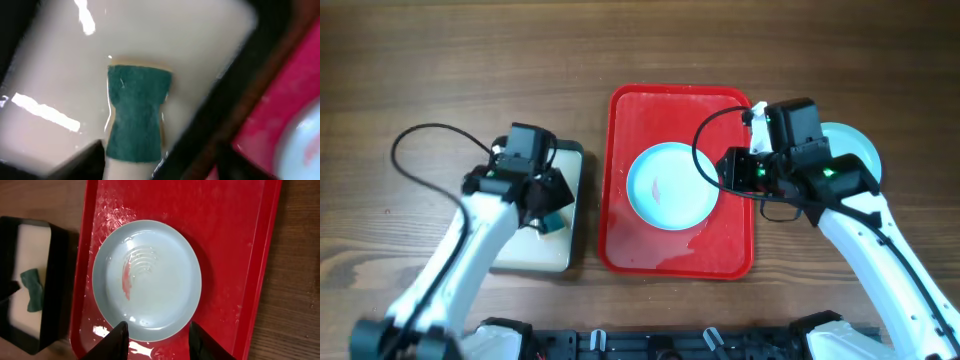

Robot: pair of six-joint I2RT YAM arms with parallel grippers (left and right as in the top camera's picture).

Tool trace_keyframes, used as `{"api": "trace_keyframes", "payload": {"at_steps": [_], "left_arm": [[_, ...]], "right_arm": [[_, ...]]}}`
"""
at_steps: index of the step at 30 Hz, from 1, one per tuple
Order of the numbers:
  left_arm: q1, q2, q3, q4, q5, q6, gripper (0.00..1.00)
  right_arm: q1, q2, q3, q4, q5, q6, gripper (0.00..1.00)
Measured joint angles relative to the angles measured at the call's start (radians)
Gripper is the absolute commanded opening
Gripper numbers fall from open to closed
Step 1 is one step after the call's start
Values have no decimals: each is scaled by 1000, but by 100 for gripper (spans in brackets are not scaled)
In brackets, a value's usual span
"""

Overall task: Clean dirty plates on tray and stack at the side
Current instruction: 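Drag the last light-blue plate to the tray center with the right gripper, then grasp the sponge with the left gripper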

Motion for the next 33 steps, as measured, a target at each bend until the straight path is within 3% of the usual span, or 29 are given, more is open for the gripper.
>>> {"api": "trace_keyframes", "payload": {"at_steps": [1,2,3,7,8,9,10,11,13,16,17,18,21,23,27,28,29,30,31,33], "left_arm": [[0,59,-2,17,0,-21,38],[0,118,-4,38,-3,-27,26],[0,192,-6,65,-4,-44,4],[0,277,-7,100,-50,-58,4],[0,277,-4,108,-53,-51,11],[0,276,3,94,-55,-41,55],[0,276,21,61,-56,-26,85],[0,271,44,20,-56,1,87],[0,220,102,-79,-56,26,75],[0,139,132,-166,-50,45,47],[0,137,130,-184,-40,42,42],[0,137,108,-176,-18,49,34],[0,136,-41,-22,44,47,28],[0,135,-145,104,88,47,4],[9,118,-164,137,94,41,4],[14,119,-154,108,95,40,20],[27,124,-128,39,94,42,68],[39,127,-100,-19,93,48,89],[47,130,-69,-66,90,58,100],[53,133,46,-146,90,96,100]], "right_arm": [[0,0,0,-9,3,-5,39],[0,0,0,-16,3,-9,39],[0,1,0,-19,3,-12,39],[0,2,0,-36,6,-17,38],[0,2,0,-38,6,-18,38],[0,3,0,-43,6,-18,38],[0,5,0,-44,6,-18,38],[0,5,0,-45,6,-18,38],[0,5,0,-45,6,-18,38],[0,5,0,-47,6,-18,38],[0,5,0,-48,6,-18,38],[0,5,0,-48,6,-18,38],[0,6,0,-50,7,-18,36],[0,6,0,-51,7,-18,34],[0,6,0,-52,7,-18,33],[0,6,0,-53,7,-18,33],[0,6,0,-56,7,-18,33],[0,6,0,-55,7,-18,33],[0,6,0,-55,7,-18,33],[0,6,0,-56,7,-18,34]]}}
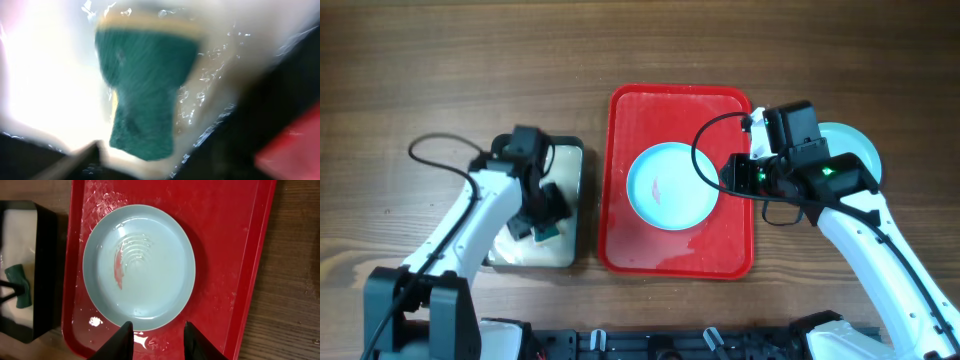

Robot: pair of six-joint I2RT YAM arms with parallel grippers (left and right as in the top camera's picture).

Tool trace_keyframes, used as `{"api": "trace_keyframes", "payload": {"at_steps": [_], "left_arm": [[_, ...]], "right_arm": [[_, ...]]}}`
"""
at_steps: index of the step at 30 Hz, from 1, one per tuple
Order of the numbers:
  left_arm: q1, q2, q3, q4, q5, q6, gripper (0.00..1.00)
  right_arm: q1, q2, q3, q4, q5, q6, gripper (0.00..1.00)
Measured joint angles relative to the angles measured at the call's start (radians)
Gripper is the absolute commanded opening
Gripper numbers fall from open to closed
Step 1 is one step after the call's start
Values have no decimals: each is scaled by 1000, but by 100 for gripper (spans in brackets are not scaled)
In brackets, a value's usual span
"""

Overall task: Clean dirty plates on tray and stack at the side
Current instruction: 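Grasp the sponge with the left gripper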

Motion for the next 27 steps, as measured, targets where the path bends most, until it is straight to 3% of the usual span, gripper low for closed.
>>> {"api": "trace_keyframes", "payload": {"at_steps": [2,3,4,6,9,10,12,13,14,15,16,17,25,27], "left_arm": [[0,0,74,-9,-3,41,99],[0,0,80,-8,-8,56,61],[0,0,80,-7,-11,62,46],[0,0,70,-2,-34,36,35],[0,-1,-50,93,-66,-30,4],[0,1,-90,131,-64,-41,5],[0,-1,-148,227,-59,-53,24],[0,-2,-171,262,-54,-58,55],[0,-2,-175,271,-51,-63,63],[0,-2,-177,282,-46,-64,47],[0,-2,-177,294,-44,-68,17],[0,-2,-179,293,-46,-66,4],[4,-2,-193,296,-72,-64,4],[4,-3,-164,231,-77,-59,4]], "right_arm": [[0,0,0,1,0,0,33],[0,0,0,0,0,0,33],[0,0,0,1,0,0,33],[0,0,0,0,0,0,33],[0,0,0,0,0,0,33],[0,0,0,2,0,0,33],[0,0,0,0,0,0,34],[0,0,0,0,0,0,33],[0,0,0,0,0,0,33],[0,0,0,0,0,0,33],[0,0,0,0,0,0,33],[0,0,0,0,0,0,33],[0,0,0,0,0,0,34],[0,0,0,-2,8,1,34]]}}
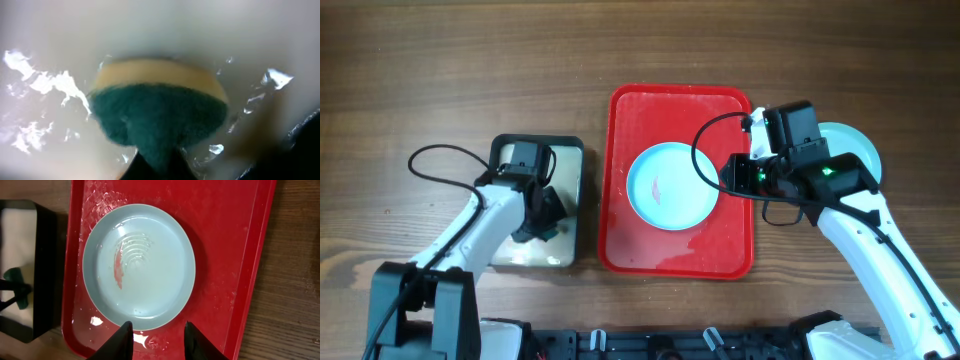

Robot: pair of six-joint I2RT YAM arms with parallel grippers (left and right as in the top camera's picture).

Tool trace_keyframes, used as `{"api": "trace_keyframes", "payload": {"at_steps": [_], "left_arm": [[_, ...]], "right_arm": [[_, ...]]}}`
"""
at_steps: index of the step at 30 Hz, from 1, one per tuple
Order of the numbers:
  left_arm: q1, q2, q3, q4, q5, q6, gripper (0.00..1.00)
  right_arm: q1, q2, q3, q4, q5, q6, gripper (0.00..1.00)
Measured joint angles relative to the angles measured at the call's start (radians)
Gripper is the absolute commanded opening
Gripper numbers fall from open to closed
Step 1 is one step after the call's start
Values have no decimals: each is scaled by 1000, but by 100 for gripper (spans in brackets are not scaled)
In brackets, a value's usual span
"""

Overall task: Clean dirty plates on tray and stack at the side
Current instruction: 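Grasp the sponge with the left gripper, then scrub the last light-blue plate with the sponge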

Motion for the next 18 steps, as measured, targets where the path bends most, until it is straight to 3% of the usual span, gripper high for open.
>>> {"api": "trace_keyframes", "payload": {"at_steps": [2,6,12,17,18], "left_arm": [[0,-8,82,-98,-6,14,4],[0,-32,195,-148,-12,49,4],[-29,-34,278,-176,11,125,4],[-183,-27,327,47,185,150,4],[-224,-14,327,110,212,145,4]], "right_arm": [[0,0,0,0,49,37,27],[0,50,0,16,146,113,28],[0,235,0,144,85,35,32],[0,407,0,219,25,21,31],[0,445,0,240,23,21,23]]}}
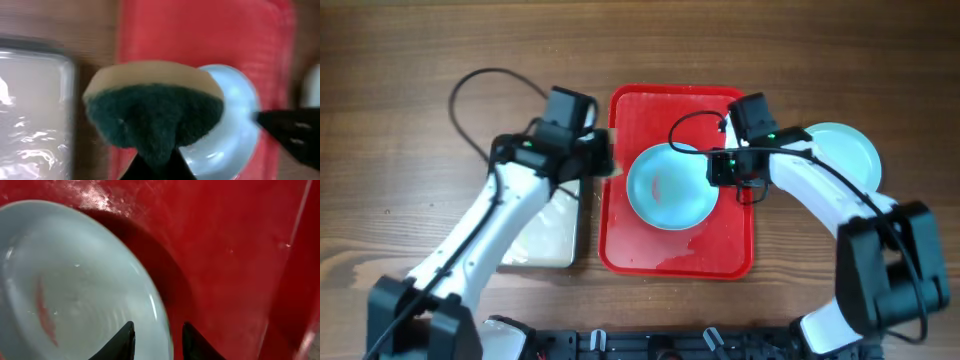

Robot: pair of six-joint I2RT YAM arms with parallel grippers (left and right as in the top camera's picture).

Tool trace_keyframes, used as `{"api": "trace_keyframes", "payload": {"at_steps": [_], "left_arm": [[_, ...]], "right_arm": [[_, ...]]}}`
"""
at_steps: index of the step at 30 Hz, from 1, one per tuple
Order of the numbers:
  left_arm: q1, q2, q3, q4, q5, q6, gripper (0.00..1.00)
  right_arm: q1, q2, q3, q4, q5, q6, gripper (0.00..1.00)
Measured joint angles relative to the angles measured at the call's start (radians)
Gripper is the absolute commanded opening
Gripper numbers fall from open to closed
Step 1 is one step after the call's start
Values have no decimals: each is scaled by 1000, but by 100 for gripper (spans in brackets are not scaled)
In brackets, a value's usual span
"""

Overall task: Clean dirty plates on tray and stack at the side
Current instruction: 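Scrub the last light-blue plate with the sponge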

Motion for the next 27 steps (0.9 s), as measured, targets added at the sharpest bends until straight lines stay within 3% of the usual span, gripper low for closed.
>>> {"api": "trace_keyframes", "payload": {"at_steps": [2,3,8,13,18,22,25,27], "left_arm": [[-64,53,2,87,27,-16,4],[-101,97,3,162,40,-33,4],[-232,285,6,268,72,-80,4],[-247,396,15,277,60,-105,4],[-244,395,59,126,-187,-139,4],[-240,394,60,105,-315,-146,4],[-235,394,45,183,-283,-150,4],[-209,404,30,319,-121,-160,4]], "right_arm": [[0,37,0,13,-3,-5,6],[0,48,0,19,-5,-1,4],[1,56,0,26,-18,5,4],[1,56,0,26,-19,5,4],[1,56,0,26,-36,6,4],[4,56,0,26,-43,6,4],[3,56,0,24,-38,5,4],[-2,56,0,25,-37,5,4]]}}
